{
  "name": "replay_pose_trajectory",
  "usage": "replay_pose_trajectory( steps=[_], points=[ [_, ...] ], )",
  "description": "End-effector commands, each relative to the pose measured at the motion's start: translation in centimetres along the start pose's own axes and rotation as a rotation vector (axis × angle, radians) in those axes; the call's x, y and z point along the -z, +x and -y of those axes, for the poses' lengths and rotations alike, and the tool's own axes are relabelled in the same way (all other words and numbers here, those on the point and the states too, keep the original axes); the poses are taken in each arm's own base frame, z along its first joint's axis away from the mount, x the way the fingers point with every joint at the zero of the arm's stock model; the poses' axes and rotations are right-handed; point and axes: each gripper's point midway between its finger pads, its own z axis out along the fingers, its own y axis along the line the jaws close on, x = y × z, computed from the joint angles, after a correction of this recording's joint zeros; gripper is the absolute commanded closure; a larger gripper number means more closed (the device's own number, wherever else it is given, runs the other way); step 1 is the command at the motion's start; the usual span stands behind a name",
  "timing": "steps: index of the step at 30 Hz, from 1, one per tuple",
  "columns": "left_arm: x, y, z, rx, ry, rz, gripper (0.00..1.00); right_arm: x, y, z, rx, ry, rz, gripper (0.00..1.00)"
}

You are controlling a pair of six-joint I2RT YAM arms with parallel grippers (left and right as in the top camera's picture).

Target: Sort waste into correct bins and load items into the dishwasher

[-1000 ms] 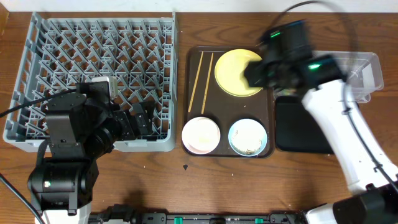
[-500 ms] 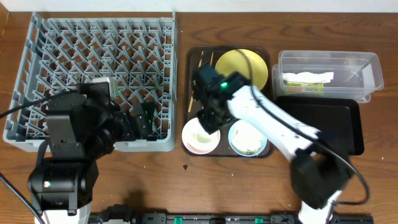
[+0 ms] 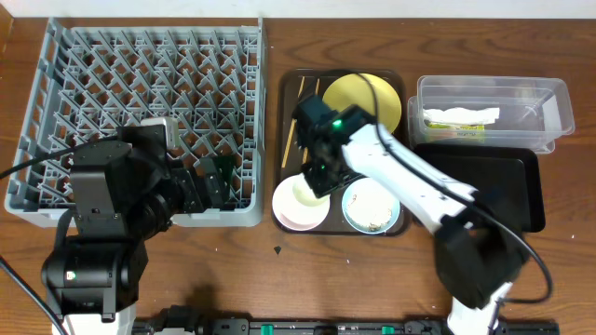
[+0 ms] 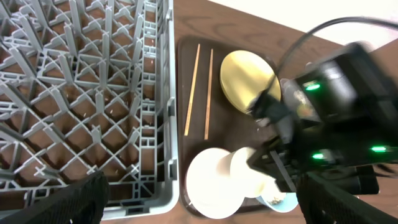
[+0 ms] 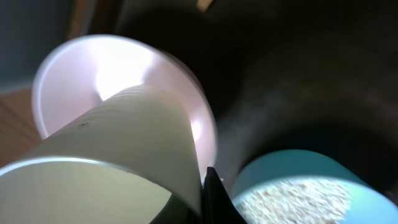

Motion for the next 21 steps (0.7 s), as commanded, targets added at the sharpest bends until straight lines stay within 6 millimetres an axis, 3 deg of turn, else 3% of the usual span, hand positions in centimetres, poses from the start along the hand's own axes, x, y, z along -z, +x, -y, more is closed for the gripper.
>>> replay_pose_trajectory(
  steps=[1,4,6,11,15,21],
  points=[
    [0.4,-0.8,0.5,0.044,0.02,0.028,0.03,4.8,-1.0,1.5,-0.048,-0.031,0.129,0.99],
    [0.1,-1.0,0.9,0.109,0.046,0.021,0.03,8.0,-1.7,1.4,-0.02,-0.154,0.217,0.99],
    [-0.1,-1.0,2.3,0.104,0.13,-0.001,0.03,10.3,-2.1,0.6,0.043,-0.274,0.285,0.99],
    [0.5,-1.2,7.4,0.068,0.447,-0.061,0.03,16.6,-2.3,-1.8,0.218,-0.584,0.462,0.99],
    [2.4,-1.8,11.4,0.034,0.72,-0.099,0.03,21.6,-0.4,-5.2,0.426,-0.877,0.568,0.99],
    [3.0,-1.7,12.4,0.053,0.809,-0.144,0.03,24.5,1.7,-8.2,0.61,-1.083,0.629,0.99]
  ],
)
